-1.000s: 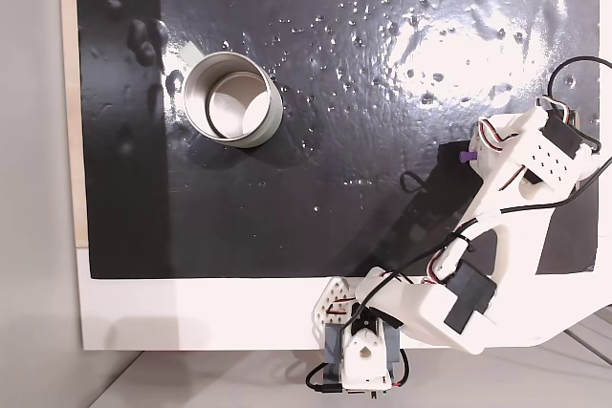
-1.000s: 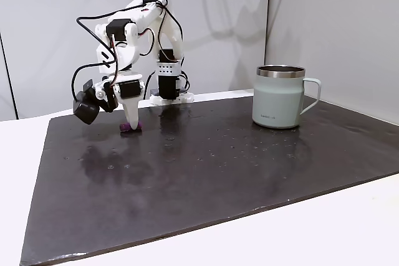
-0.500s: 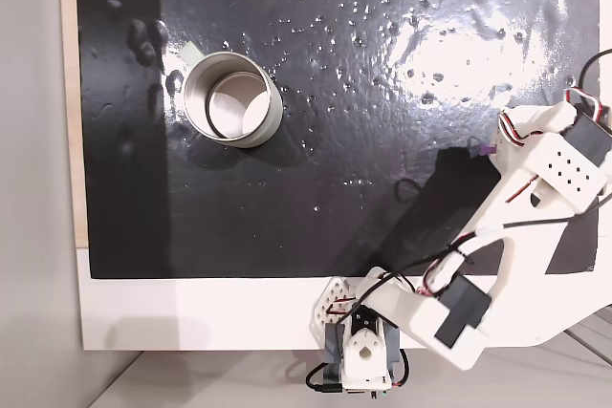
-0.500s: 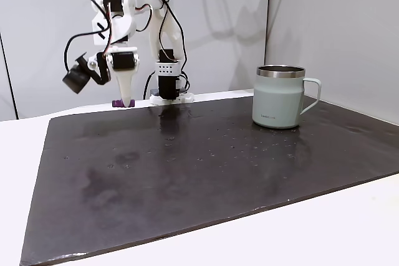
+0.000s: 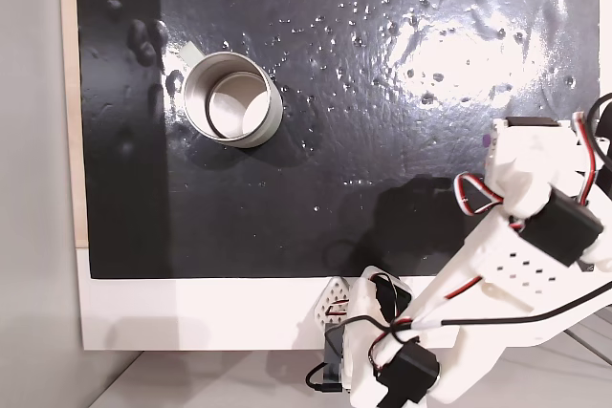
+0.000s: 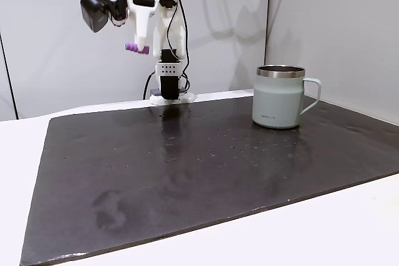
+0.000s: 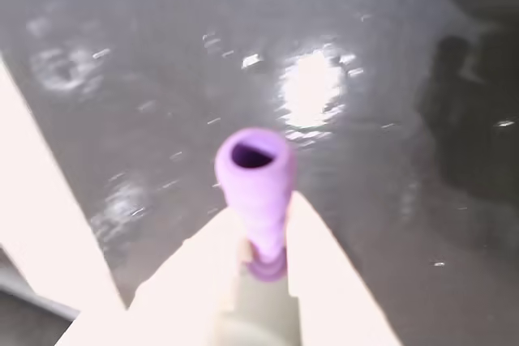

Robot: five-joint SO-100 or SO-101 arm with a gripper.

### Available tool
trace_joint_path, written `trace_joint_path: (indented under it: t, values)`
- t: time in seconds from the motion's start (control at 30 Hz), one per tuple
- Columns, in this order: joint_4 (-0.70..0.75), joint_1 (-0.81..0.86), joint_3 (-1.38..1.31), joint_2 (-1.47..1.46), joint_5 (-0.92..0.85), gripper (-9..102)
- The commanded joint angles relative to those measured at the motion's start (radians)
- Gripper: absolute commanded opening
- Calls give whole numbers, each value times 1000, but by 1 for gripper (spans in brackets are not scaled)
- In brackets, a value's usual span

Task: Grasp a pengrip and put it in the cup.

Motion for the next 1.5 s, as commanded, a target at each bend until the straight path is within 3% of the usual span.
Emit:
trace_joint_path:
  t: [0.0,0.47,1.0,1.47]
  values:
    - [61,-57,-129,98,44,0]
    - [92,-491,-152,115,333,0]
    - [92,-811,-477,-255,620,0]
    - [51,-1003,-647,-436,634,0]
